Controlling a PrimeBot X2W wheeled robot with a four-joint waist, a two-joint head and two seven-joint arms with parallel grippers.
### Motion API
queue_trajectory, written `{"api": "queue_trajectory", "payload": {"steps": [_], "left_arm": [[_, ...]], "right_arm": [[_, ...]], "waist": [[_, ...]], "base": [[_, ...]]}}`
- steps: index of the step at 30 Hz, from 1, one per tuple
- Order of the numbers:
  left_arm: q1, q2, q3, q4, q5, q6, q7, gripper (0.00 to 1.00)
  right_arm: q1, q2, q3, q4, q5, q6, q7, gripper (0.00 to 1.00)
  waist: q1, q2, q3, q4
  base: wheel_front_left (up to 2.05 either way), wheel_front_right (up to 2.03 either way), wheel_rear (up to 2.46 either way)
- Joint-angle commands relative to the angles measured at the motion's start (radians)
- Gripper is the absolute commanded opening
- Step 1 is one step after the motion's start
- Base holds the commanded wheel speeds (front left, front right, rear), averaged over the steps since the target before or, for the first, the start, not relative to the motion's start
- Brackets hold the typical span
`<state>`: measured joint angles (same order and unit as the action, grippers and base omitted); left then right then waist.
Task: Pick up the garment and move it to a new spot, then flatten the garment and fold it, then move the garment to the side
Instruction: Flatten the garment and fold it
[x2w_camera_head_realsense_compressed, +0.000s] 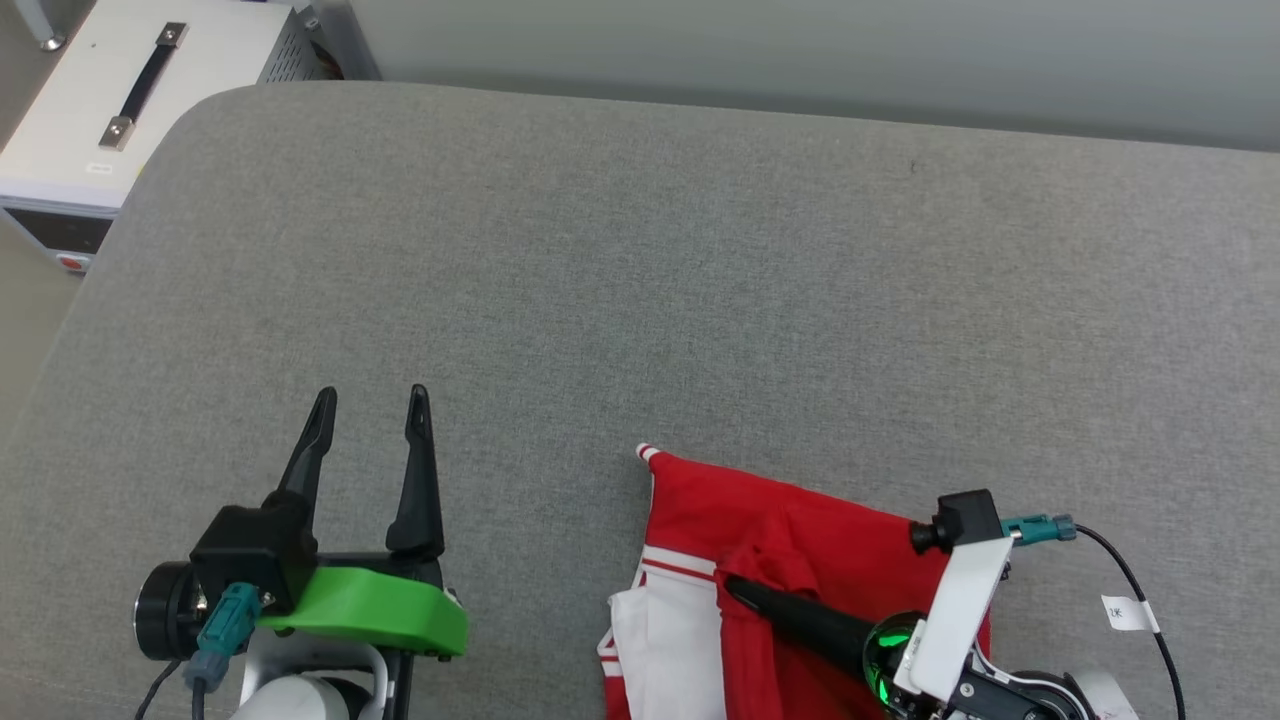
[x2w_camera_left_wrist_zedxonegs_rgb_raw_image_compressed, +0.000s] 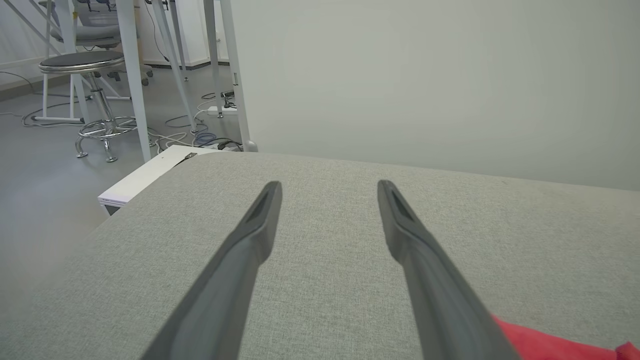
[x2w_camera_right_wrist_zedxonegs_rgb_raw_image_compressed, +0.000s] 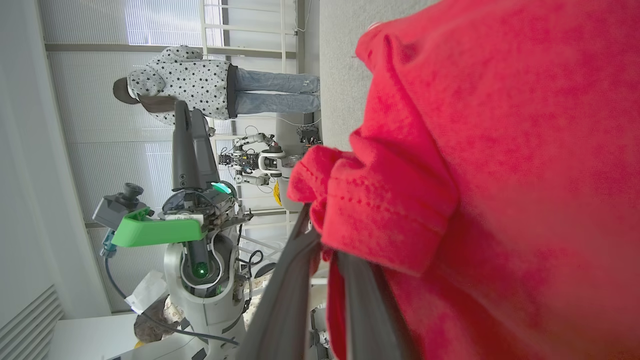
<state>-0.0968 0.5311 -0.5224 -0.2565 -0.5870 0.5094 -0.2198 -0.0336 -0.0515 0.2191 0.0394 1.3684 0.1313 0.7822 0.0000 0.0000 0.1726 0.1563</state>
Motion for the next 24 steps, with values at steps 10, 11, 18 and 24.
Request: {"api": "queue_trajectory", "payload": {"steps": [10, 11, 18, 24], "left_arm": [[-0.058, -0.049, -0.003, 0.044, 0.023, -0.030, -0.027, 1.00], [-0.060, -0.053, -0.002, 0.048, 0.023, -0.032, -0.029, 1.00], [-0.063, -0.063, 0.004, 0.069, 0.027, -0.044, -0.034, 1.00], [-0.053, -0.063, 0.008, 0.080, 0.026, -0.049, -0.036, 1.00]], "right_arm": [[-0.068, -0.019, 0.081, 0.060, -0.062, -0.001, -0.092, 0.00], [-0.070, -0.021, 0.089, 0.069, -0.061, -0.001, -0.099, 0.10], [-0.085, -0.039, 0.142, 0.088, -0.056, -0.001, -0.138, 1.00], [-0.091, -0.077, 0.194, 0.051, -0.094, -0.001, -0.193, 1.00]], "waist": [[0.0000, 0.0000, 0.105, 0.037], [0.0000, 0.0000, 0.107, 0.037], [0.0000, 0.0000, 0.091, 0.031], [0.0000, 0.0000, 0.054, 0.019]], "base": [[0.00, 0.00, 0.00], [0.00, 0.00, 0.00], [0.00, 0.00, 0.00], [0.00, 0.00, 0.00]]}}
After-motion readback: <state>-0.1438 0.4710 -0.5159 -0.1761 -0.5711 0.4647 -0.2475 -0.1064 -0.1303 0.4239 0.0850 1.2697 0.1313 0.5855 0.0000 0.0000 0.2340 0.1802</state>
